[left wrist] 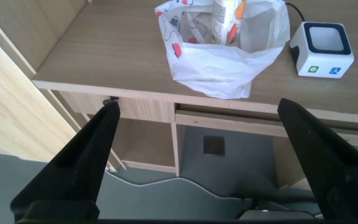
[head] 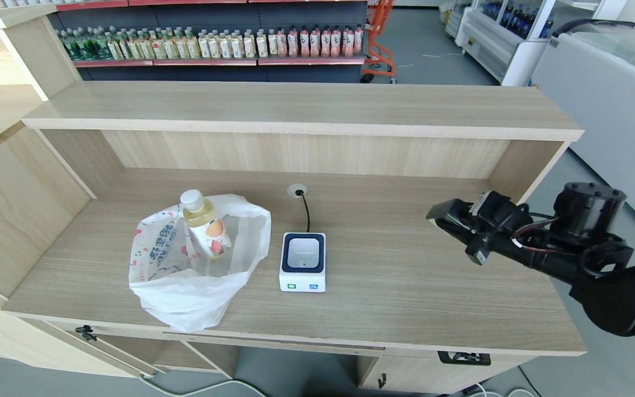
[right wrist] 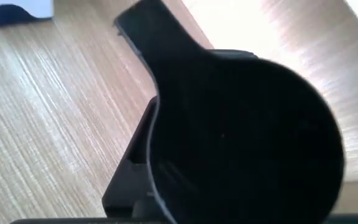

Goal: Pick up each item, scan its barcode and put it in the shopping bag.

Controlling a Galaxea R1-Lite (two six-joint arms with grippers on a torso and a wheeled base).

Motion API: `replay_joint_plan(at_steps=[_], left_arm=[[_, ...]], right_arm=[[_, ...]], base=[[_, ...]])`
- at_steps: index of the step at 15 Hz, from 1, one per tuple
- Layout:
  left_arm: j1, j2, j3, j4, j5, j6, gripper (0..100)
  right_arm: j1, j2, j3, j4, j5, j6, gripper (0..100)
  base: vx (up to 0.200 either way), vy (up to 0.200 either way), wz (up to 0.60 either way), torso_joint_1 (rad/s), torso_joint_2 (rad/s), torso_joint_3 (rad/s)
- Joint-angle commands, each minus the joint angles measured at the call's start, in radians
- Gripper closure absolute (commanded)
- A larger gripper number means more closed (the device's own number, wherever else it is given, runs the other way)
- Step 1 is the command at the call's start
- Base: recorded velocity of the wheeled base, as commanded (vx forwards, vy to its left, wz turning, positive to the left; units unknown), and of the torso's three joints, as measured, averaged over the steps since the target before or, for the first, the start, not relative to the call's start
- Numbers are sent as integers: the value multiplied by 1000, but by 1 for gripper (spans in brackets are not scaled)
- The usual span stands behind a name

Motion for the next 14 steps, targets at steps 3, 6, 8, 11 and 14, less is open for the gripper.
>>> replay_joint_plan(at_steps=[3,6,8,11,14], left_arm=[[0,0,0,0,0,-1,0],[0,0,0,0,0,-1,0],[0,0,0,0,1,-1,0],[0,0,0,0,0,-1,0],[0,0,0,0,0,-1,0]], right_arm=[[147,-227,241,-60,6,-178,100],[247,-315,350,-58,6,-348,100],[273,-354,451,-61,6,-471,100],[324,-344,501,-73,6,-680,100],[339,-312,497,-80,4,-805,100]], base=[[0,0,0,0,0,0],[0,0,0,0,0,0],[0,0,0,0,0,0],[0,0,0,0,0,0],[0,0,0,0,0,0]])
